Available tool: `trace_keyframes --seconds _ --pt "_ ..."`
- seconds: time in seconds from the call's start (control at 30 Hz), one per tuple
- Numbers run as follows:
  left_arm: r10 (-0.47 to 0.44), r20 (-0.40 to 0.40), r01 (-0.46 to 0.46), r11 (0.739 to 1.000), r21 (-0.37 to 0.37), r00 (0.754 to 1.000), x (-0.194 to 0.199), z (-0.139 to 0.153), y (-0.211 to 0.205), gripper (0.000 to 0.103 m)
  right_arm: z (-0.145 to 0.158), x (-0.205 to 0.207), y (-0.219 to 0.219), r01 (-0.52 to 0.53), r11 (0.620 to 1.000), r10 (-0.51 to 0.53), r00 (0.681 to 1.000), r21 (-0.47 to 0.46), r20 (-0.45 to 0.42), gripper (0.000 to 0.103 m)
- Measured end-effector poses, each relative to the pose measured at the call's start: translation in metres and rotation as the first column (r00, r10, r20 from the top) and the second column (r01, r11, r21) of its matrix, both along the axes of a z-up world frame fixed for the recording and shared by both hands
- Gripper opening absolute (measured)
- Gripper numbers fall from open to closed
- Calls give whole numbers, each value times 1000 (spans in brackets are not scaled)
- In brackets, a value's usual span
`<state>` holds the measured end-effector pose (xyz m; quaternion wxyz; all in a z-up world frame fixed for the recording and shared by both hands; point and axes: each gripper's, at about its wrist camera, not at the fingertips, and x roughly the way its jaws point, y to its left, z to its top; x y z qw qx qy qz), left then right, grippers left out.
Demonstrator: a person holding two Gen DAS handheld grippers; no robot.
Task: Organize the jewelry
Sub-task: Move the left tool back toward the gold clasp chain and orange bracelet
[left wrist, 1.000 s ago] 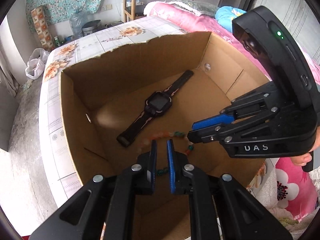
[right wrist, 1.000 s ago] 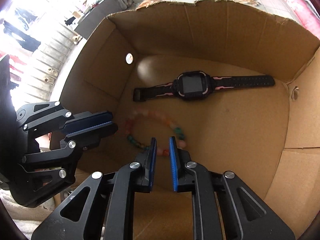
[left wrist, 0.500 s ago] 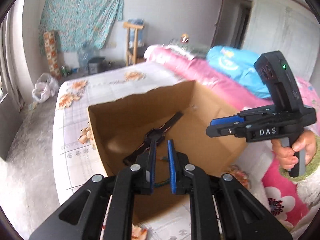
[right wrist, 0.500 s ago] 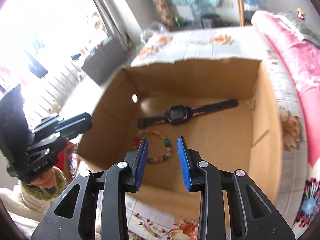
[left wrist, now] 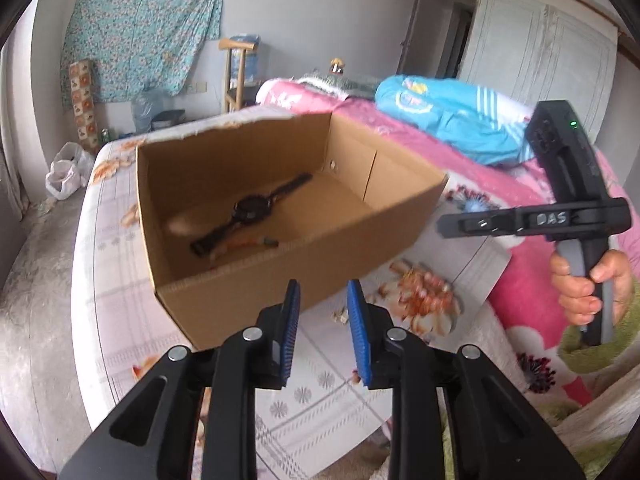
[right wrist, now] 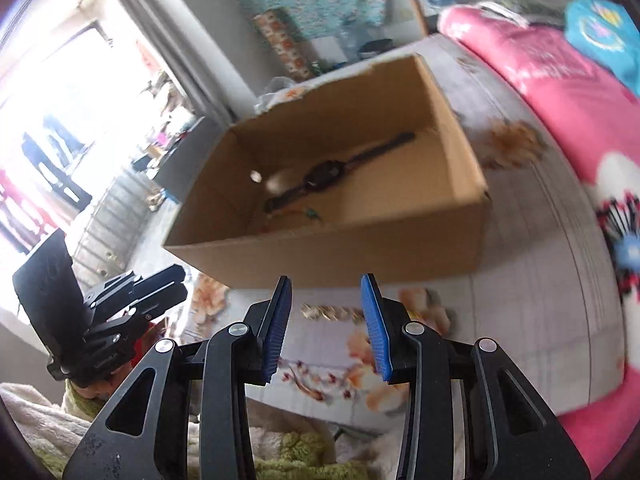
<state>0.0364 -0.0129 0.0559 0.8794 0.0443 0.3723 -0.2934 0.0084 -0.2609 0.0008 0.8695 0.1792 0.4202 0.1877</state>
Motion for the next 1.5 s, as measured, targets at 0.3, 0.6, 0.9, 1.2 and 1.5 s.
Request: trace_keyframes --seconds 0.3,0.6,0.9,1.2,1.5 --pt "26 -98 -17 995 94 995 -14 -62 -22 23 -35 -30 -17 104 987 -116 988 -120 -100 36" --pt "8 -78 5 986 164 997 -12 -81 -47 23 -46 -20 3 66 964 -92 992 -258 -87 33" --pt "-21 -71 33 985 169 997 -8 -83 -56 23 -56 7 44 -19 916 -12 997 -400 -75 23" --pt "-38 -79 51 985 165 996 -10 -85 -52 23 -71 21 64 -71 873 17 993 -482 -116 8" --pt "-36 -80 50 984 172 996 -10 -85 -53 23 -55 23 20 -11 949 -22 995 -316 -101 7"
